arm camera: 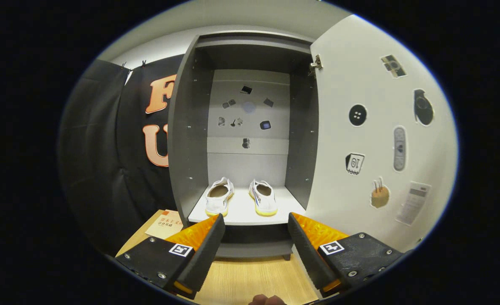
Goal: Open the shoe cabinet door, grab the shoes and put them into the shoe cabinet, then close the shoe cabinet door.
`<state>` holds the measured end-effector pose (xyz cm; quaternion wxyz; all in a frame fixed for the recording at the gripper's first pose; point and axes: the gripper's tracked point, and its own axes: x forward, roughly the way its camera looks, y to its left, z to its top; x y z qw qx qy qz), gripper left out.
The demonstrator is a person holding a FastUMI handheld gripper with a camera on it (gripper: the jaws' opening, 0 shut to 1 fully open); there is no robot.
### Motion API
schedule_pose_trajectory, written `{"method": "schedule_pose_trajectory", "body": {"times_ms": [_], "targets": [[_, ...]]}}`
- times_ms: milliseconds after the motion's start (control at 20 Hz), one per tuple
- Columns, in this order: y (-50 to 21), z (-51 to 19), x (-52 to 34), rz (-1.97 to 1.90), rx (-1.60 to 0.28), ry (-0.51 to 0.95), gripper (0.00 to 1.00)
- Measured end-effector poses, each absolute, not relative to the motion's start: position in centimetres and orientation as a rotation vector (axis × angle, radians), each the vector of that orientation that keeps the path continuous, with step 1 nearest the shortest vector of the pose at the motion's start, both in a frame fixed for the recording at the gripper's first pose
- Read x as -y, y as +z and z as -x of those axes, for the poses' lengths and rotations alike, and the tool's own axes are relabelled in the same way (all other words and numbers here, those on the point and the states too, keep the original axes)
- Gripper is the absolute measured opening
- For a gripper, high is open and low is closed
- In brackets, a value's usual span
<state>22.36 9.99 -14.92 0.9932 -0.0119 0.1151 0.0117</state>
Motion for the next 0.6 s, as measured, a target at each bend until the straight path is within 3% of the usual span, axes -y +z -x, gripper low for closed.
{"method": "schedule_pose_trajectory", "body": {"times_ms": [600], "targets": [[-12.7, -10.3, -2.6, -0.008, -0.157, 0.118, 0.93]]}}
